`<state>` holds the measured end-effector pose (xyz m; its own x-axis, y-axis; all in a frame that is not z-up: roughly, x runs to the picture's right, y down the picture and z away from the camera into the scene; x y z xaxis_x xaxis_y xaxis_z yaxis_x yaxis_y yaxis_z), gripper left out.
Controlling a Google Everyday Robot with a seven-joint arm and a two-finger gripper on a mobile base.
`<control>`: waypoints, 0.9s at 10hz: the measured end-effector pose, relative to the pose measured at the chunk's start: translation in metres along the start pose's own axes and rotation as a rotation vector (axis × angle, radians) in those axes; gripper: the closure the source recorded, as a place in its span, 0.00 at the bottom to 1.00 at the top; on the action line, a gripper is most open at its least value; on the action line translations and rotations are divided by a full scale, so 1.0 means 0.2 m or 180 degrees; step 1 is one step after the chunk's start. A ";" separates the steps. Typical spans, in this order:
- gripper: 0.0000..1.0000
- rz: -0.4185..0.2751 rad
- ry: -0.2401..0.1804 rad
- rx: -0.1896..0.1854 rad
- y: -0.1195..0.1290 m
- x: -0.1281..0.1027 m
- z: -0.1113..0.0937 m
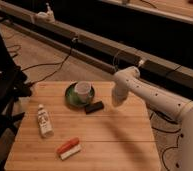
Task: Push the eraser across the table
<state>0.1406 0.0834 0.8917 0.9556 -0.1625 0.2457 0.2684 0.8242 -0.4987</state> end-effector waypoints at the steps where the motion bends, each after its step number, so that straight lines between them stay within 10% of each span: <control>1: 1.00 0.0015 0.0011 0.0060 -0.05 0.01 0.00; 9: 1.00 -0.0034 -0.0101 0.0107 -0.18 -0.04 0.22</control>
<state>0.1186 0.0794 0.9439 0.9482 -0.1545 0.2774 0.2737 0.8404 -0.4677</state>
